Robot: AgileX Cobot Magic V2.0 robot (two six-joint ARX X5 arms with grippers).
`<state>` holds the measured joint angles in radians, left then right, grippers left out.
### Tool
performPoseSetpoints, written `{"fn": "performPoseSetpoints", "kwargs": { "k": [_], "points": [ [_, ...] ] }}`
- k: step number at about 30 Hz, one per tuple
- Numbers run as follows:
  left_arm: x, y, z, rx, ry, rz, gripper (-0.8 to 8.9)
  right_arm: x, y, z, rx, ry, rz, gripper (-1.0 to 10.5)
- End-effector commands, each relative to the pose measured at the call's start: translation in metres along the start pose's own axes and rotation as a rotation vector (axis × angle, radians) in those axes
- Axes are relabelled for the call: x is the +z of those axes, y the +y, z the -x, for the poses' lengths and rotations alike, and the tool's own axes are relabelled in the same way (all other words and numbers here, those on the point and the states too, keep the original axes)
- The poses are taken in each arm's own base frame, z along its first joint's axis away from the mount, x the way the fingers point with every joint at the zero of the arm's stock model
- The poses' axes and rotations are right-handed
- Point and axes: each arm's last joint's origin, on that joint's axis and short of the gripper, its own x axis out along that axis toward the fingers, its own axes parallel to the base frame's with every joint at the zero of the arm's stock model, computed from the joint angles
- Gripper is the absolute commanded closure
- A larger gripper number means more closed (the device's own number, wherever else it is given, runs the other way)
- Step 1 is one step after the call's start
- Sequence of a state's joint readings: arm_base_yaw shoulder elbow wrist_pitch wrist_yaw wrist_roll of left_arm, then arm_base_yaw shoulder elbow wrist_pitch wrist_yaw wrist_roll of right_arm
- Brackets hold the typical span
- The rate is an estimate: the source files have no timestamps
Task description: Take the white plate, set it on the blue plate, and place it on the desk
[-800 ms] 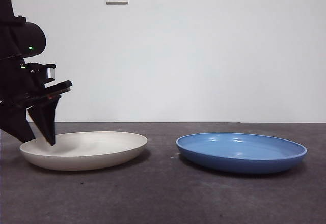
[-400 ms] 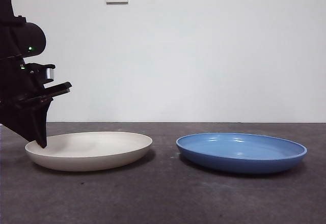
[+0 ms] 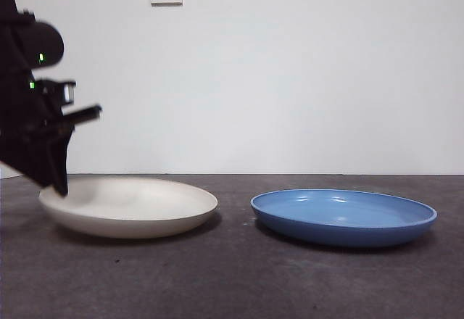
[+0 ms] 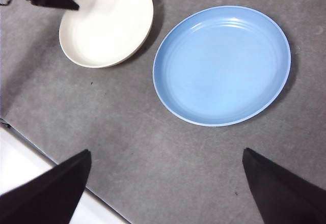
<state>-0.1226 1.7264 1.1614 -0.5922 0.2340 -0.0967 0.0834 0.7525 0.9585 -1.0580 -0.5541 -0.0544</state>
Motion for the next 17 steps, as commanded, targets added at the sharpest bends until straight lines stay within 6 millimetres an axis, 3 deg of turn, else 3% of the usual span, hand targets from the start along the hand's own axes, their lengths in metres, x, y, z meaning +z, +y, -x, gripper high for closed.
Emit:
{"fn": "performPoseSetpoints", "kwargs": {
  "k": [1, 8, 17],
  "points": [
    [0.014, -0.008, 0.025, -0.024, -0.099, 0.002, 8.05, 0.004, 0.002, 0.003, 0.003, -0.020, 0.012, 4.7],
    [0.021, -0.030, 0.064, -0.156, -0.181, -0.006, 8.05, 0.004, 0.002, 0.003, 0.003, -0.020, 0.011, 4.7],
    [0.018, -0.088, 0.065, -0.244, -0.214, -0.114, 8.04, 0.005, 0.002, 0.003, -0.007, -0.029, -0.016, 4.7]
  ]
}}
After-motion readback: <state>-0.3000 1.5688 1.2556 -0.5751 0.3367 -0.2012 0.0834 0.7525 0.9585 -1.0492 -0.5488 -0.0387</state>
